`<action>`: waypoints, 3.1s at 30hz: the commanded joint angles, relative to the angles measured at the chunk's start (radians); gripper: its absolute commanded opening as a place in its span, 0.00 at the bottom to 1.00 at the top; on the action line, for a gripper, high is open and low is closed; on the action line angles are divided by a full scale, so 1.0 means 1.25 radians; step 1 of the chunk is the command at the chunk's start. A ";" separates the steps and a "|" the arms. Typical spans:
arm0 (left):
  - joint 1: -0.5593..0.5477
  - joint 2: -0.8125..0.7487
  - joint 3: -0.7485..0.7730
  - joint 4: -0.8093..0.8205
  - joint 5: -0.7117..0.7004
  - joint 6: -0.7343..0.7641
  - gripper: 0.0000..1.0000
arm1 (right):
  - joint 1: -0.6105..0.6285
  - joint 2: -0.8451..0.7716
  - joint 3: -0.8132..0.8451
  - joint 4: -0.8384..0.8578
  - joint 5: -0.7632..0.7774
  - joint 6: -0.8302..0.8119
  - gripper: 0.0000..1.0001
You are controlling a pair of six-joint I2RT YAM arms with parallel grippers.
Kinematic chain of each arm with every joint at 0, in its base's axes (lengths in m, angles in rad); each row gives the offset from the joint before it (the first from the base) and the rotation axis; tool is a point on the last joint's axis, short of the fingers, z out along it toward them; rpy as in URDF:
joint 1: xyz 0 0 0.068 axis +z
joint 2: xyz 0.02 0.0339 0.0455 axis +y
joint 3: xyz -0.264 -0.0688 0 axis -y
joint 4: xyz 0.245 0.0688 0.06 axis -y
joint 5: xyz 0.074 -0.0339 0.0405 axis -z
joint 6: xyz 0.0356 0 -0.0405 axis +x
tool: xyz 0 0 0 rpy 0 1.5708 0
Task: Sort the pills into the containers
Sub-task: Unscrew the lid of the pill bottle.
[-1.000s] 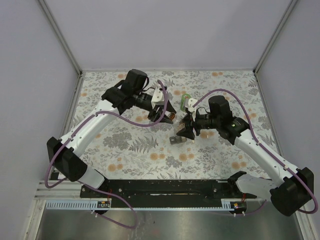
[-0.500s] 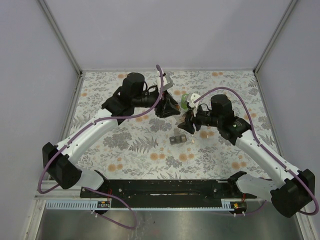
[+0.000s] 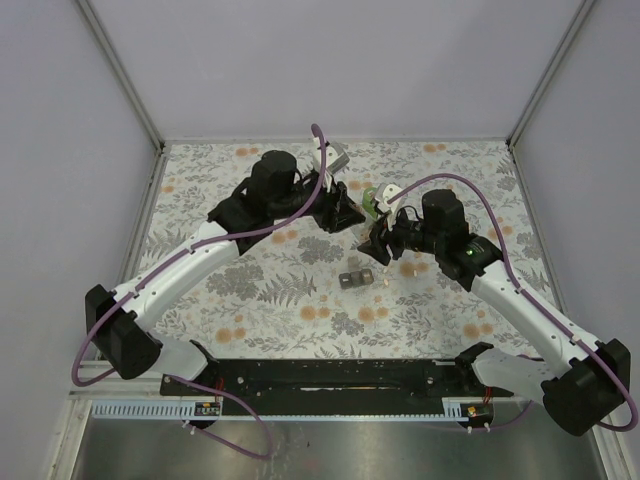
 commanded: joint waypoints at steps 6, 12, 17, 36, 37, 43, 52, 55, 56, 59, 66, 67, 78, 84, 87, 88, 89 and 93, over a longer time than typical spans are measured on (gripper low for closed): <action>-0.042 0.005 0.060 -0.091 -0.199 -0.121 0.03 | 0.003 -0.032 0.010 0.100 0.052 0.026 0.00; -0.043 0.018 0.085 -0.119 -0.235 -0.168 0.04 | 0.003 -0.029 0.010 0.101 0.062 0.029 0.00; -0.043 0.018 0.092 -0.112 -0.202 -0.137 0.08 | 0.003 -0.026 0.015 0.091 0.062 0.030 0.00; -0.043 -0.029 0.085 -0.104 -0.138 0.013 0.20 | 0.001 -0.023 0.018 0.080 0.019 0.026 0.00; -0.042 -0.029 0.085 -0.104 -0.137 0.012 0.21 | 0.001 -0.024 0.018 0.079 0.015 0.027 0.00; -0.043 -0.023 0.078 -0.104 -0.157 -0.004 0.31 | 0.002 -0.026 0.016 0.076 -0.003 0.022 0.00; -0.043 -0.018 0.057 -0.093 -0.152 -0.042 0.67 | 0.001 -0.023 0.016 0.074 -0.013 0.020 0.00; -0.043 -0.022 0.047 -0.085 -0.146 -0.044 0.86 | 0.001 -0.024 0.016 0.073 -0.016 0.020 0.00; -0.043 -0.023 0.043 -0.081 -0.144 -0.042 0.92 | 0.001 -0.024 0.015 0.073 -0.014 0.020 0.00; -0.042 -0.031 0.037 -0.078 -0.130 -0.014 0.99 | 0.002 -0.024 0.015 0.071 -0.017 0.020 0.00; -0.014 -0.065 0.067 -0.161 -0.043 0.210 0.99 | 0.001 -0.026 0.016 0.058 -0.046 0.011 0.00; 0.000 -0.070 0.073 -0.176 0.001 0.249 0.99 | 0.001 -0.024 0.018 0.054 -0.058 0.005 0.00; 0.083 -0.033 0.229 -0.594 0.349 0.889 0.99 | 0.000 0.010 0.051 -0.046 -0.235 -0.046 0.00; 0.081 0.015 0.279 -0.683 0.421 1.053 0.97 | 0.001 0.025 0.062 -0.075 -0.281 -0.059 0.00; 0.071 0.042 0.306 -0.714 0.424 1.106 0.96 | 0.000 0.027 0.061 -0.075 -0.284 -0.061 0.00; 0.067 0.050 0.311 -0.724 0.425 1.127 0.96 | 0.001 0.030 0.062 -0.073 -0.285 -0.060 0.00; 0.064 0.059 0.316 -0.729 0.426 1.145 0.96 | 0.001 0.030 0.063 -0.075 -0.284 -0.060 0.00; 0.047 0.086 0.341 -0.758 0.421 1.206 0.94 | 0.002 0.028 0.059 -0.073 -0.282 -0.060 0.00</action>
